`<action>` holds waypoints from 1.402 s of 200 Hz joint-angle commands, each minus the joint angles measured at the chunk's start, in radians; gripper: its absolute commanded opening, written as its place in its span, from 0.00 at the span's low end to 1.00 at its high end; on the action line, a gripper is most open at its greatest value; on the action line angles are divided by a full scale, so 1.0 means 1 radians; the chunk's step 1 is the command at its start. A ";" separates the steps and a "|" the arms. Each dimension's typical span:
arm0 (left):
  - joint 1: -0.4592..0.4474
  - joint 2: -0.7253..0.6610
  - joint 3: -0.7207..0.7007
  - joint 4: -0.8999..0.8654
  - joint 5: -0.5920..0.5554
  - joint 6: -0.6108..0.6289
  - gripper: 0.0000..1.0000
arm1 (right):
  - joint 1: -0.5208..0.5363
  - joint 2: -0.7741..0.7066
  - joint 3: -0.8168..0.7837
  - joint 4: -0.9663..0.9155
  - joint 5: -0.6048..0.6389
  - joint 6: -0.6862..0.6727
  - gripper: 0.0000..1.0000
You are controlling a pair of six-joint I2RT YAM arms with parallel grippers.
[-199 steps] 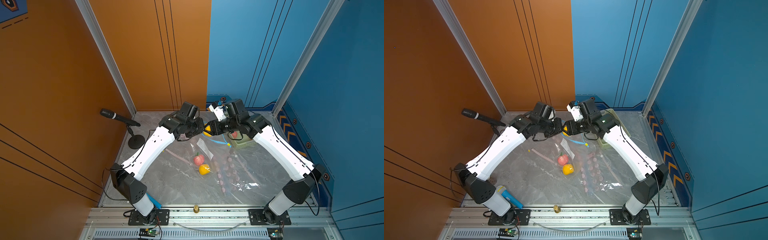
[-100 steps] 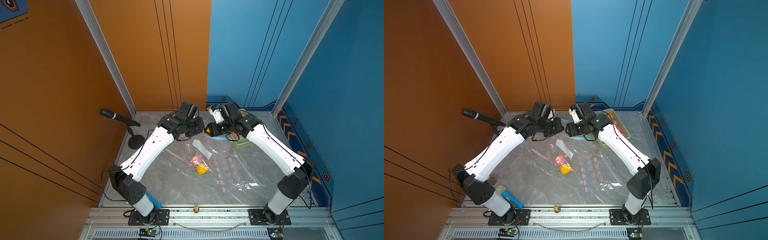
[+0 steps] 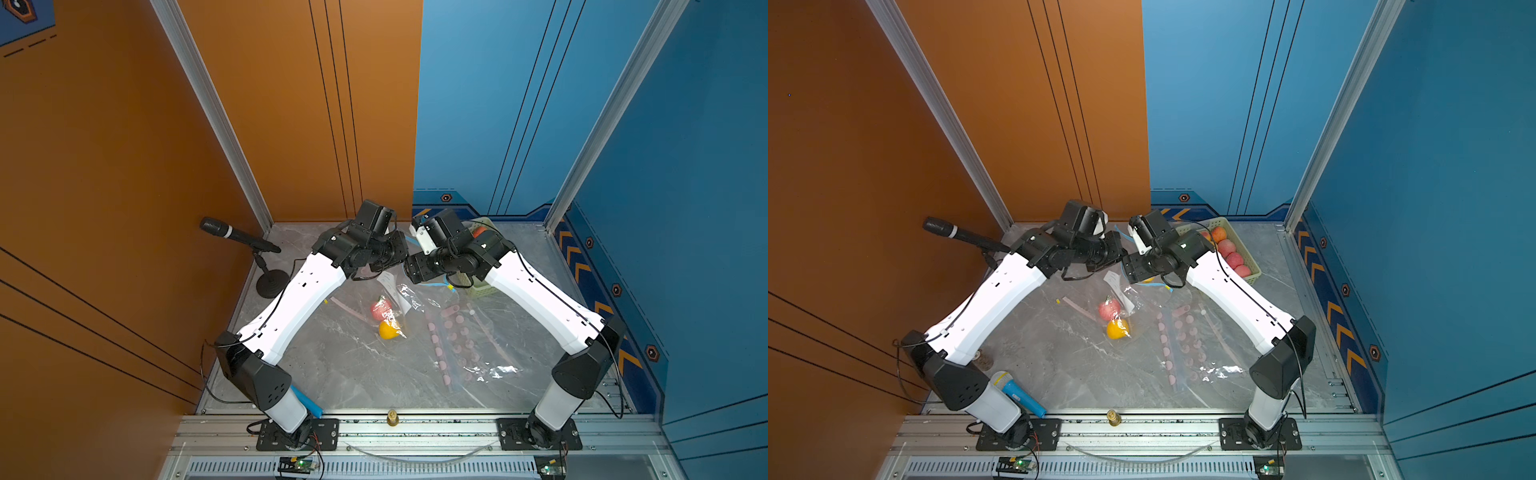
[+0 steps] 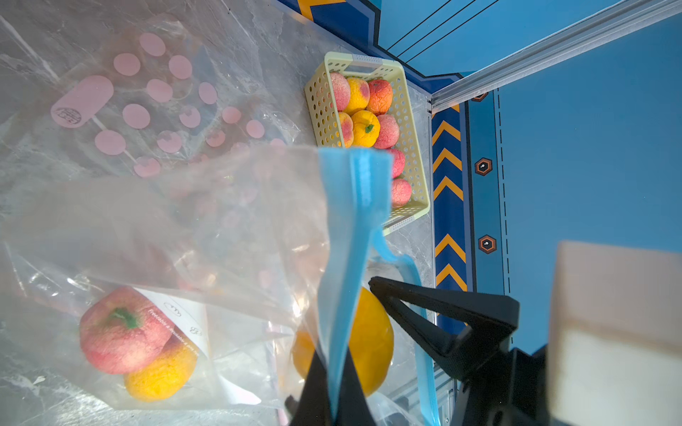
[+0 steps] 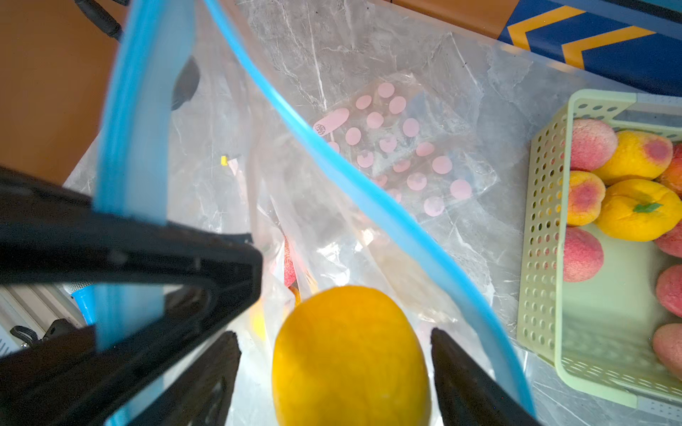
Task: Place the peach in a zip-top bag and seal the zipper
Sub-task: Place the peach in the zipper food storage bag, then adjust the zipper food storage bag at the center of the board.
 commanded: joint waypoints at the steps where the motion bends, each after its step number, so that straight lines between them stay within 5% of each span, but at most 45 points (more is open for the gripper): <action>1: -0.003 -0.027 0.004 0.033 0.024 -0.007 0.00 | 0.008 -0.018 0.016 -0.020 0.019 -0.017 0.84; 124: 0.018 -0.035 -0.033 0.049 0.053 -0.019 0.00 | -0.003 -0.172 0.001 -0.008 0.072 0.015 0.78; 199: 0.017 -0.052 -0.044 0.053 0.052 -0.019 0.00 | -0.112 -0.161 -0.140 0.022 0.063 0.077 0.67; 237: 0.018 -0.052 -0.047 0.053 0.053 -0.019 0.00 | -0.136 -0.133 -0.164 0.067 -0.002 0.093 0.46; 280: 0.028 -0.049 -0.063 0.052 0.052 -0.027 0.00 | -0.119 -0.145 -0.123 0.039 0.042 0.064 0.04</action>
